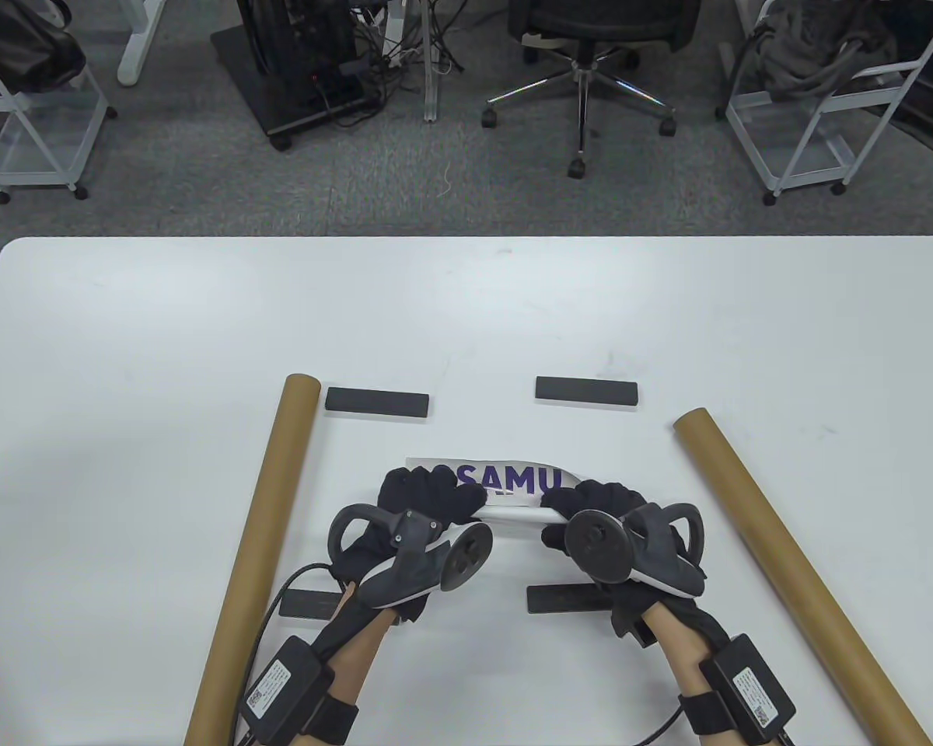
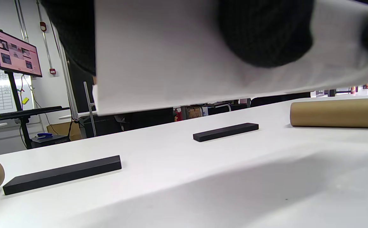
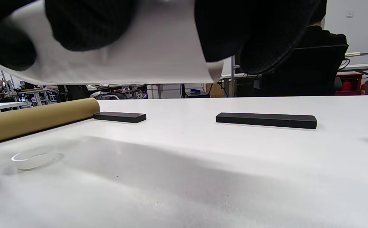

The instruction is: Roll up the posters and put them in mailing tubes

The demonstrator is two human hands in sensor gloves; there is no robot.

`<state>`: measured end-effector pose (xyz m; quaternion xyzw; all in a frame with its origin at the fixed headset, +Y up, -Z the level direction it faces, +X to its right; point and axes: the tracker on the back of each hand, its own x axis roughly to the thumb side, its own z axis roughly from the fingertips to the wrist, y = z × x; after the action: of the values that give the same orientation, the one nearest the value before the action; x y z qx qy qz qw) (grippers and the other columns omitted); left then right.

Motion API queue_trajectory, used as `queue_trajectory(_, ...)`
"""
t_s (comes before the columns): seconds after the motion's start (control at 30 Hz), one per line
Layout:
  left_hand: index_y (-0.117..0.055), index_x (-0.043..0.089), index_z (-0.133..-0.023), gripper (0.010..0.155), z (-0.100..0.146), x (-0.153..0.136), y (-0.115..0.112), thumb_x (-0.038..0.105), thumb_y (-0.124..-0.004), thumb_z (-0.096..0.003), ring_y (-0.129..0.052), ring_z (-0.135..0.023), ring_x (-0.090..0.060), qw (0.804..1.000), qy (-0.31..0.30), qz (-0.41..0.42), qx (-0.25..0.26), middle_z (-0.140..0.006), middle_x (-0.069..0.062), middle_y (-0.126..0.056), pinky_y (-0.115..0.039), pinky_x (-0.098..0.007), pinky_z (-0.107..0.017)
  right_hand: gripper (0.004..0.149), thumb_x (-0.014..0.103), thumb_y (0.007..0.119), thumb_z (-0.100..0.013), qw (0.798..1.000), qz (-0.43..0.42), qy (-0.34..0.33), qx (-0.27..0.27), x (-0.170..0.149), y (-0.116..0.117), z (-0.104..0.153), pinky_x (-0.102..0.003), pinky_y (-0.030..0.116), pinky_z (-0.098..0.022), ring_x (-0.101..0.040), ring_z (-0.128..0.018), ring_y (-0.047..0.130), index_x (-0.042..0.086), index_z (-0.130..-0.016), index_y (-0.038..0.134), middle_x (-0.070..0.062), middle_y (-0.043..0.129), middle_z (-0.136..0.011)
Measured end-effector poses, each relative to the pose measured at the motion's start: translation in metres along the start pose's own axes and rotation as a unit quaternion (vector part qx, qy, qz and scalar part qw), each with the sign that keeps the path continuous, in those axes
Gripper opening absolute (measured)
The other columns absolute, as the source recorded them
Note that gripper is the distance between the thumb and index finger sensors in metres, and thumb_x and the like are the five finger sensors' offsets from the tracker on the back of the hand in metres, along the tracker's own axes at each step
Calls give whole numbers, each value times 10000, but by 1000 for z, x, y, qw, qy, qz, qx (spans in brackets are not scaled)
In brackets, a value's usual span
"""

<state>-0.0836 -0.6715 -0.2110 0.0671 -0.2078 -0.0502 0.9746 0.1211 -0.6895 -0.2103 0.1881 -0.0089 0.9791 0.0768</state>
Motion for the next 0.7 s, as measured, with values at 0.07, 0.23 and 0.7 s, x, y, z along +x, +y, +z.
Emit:
queue_trajectory(0.07, -808, 420, -909, 461, 1, 0, -1, 516, -751, -462, -940, -621, -180, 1000, -2, 0, 0, -763, 96, -911, -756, -510, -756, 485, 426, 714, -441, 1000, 0, -2, -5, 0, 0, 0, -621, 723, -629, -277, -532, 910, 237, -887, 730, -2, 871, -692)
queue_trajectory(0.23, -811, 423, -930, 472, 1, 2, -3, 515, -730, -474, -807, -841, -261, 1000, 5, -22, 13, -992, 10, -726, -639, -582, -806, 476, 424, 722, -445, 1000, 5, 4, -14, 0, 0, 1, -652, 688, -643, -335, -642, 883, 240, -883, 760, -72, 824, -806)
queue_trajectory(0.7, -690, 340, -1075, 677, 0, -3, -9, 538, -781, -434, -931, -750, -175, 1000, -2, 9, -17, -857, 88, -861, -722, -539, -782, 635, 437, 761, -405, 1000, 7, 1, 4, -1, 3, 0, -608, 725, -634, -275, -555, 916, 178, -979, 676, -21, 856, -718)
